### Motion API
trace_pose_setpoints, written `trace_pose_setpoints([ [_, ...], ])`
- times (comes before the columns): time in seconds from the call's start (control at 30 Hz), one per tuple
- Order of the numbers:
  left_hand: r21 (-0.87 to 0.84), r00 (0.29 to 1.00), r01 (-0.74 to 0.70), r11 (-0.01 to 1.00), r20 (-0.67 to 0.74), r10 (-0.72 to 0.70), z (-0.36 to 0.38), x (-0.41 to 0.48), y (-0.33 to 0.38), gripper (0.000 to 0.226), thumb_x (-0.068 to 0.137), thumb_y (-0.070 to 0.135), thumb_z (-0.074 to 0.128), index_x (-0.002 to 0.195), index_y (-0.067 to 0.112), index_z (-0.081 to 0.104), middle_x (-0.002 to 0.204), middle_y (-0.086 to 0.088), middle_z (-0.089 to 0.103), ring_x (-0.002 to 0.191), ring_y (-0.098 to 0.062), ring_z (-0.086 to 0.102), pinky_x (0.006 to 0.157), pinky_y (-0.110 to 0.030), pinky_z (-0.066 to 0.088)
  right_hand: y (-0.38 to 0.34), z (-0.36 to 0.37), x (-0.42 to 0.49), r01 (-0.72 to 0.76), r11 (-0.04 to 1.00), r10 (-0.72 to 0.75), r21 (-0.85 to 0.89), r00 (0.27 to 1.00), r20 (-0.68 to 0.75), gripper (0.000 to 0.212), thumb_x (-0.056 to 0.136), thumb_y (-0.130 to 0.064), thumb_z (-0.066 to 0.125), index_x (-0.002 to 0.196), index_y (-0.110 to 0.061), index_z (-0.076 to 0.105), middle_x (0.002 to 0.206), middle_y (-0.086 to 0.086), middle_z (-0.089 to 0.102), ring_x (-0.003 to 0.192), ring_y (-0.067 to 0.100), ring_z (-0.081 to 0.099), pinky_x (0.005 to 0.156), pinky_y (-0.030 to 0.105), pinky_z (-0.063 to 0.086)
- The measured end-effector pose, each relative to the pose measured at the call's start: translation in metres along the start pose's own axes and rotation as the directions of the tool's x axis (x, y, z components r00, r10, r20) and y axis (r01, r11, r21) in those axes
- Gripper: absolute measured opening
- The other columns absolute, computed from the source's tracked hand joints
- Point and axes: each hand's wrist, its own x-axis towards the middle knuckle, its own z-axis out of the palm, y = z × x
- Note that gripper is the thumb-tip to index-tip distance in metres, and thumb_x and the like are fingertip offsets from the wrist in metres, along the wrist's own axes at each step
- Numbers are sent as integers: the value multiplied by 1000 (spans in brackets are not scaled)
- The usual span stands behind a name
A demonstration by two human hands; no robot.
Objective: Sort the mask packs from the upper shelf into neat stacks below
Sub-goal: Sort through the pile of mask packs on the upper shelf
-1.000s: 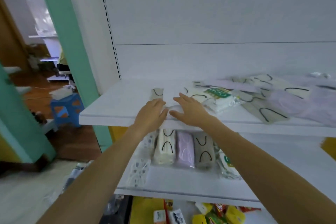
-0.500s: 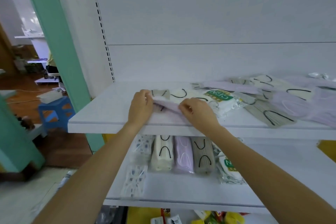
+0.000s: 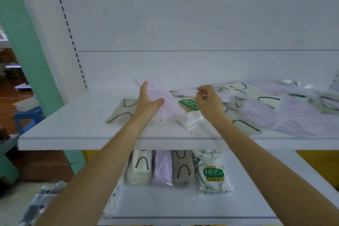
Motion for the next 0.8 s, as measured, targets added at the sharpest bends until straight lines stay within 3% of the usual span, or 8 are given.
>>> trace_pose_setpoints([
  [0.07, -25, 1000, 18, 1000, 17, -18, 11, 2, 6, 77, 87, 3, 62, 148, 21, 19, 149, -2, 32, 122, -13, 40, 96, -28, 39, 25, -31, 29, 32, 978, -26, -208, 999, 29, 39, 91, -10, 49, 129, -8, 43, 123, 8, 54, 108, 24, 51, 89, 33, 41],
  [0.23, 4, 995, 53, 999, 81, -53, 42, 3, 18, 75, 88, 2, 58, 149, 24, 18, 145, 1, 33, 116, -13, 41, 88, -24, 38, 86, -73, 62, 22, 709, 248, -704, 928, 279, 62, 91, -33, 49, 145, -17, 24, 140, 17, 41, 129, 35, 36, 105, 40, 31],
  [0.37, 251, 985, 85, 964, 126, -119, 67, 5, 20, 77, 86, 4, 61, 149, 17, 17, 150, -6, 28, 132, -22, 35, 95, -26, 36, 97, -75, 64, 198, 605, 76, -771, 950, 304, 49, 94, -36, 42, 141, -24, 37, 135, 11, 49, 125, 31, 40, 103, 38, 31],
  [0.47, 476, 995, 46, 878, 58, -83, 80, 4, 23, 66, 86, 7, 62, 144, 12, 31, 144, -12, 35, 127, -26, 40, 84, -21, 33, 93, -73, 62, 337, 468, -37, -817, 931, 363, 34, 93, -24, 41, 121, -14, 58, 122, 11, 52, 115, 29, 43, 95, 36, 33],
  [0.53, 498, 999, 17, 867, 33, -38, 87, 3, 27, 59, 87, 8, 60, 141, 9, 38, 143, -12, 39, 128, -26, 41, 90, -21, 34, 94, -74, 64, 373, 458, -97, -807, 923, 371, 30, 93, -19, 40, 111, -7, 59, 117, 12, 51, 110, 29, 45, 90, 35, 35],
  [0.67, 416, 997, 72, 907, -34, -63, 99, -5, 30, 50, 91, 14, 57, 138, 9, 43, 143, -9, 41, 129, -25, 42, 104, -31, 34, 99, -86, 70, 370, 635, -31, -678, 890, 456, 39, 92, -29, 43, 127, -11, 45, 129, 10, 49, 117, 29, 46, 94, 37, 37],
  [0.73, 390, 996, 88, 916, -59, -71, 105, -12, 27, 46, 92, 14, 56, 137, 10, 45, 142, -9, 44, 127, -24, 45, 104, -31, 35, 102, -91, 71, 367, 635, 46, -680, 860, 507, 51, 91, -38, 45, 136, -15, 39, 135, 8, 48, 124, 29, 43, 100, 39, 34],
  [0.8, 367, 994, 94, 926, -79, -70, 107, -18, 25, 44, 93, 13, 54, 136, 10, 46, 141, -9, 45, 126, -24, 46, 105, -31, 35, 107, -91, 72, 363, 607, 17, -707, 884, 468, 43, 91, -43, 46, 123, -14, 51, 124, 8, 57, 114, 28, 50, 93, 36, 40],
])
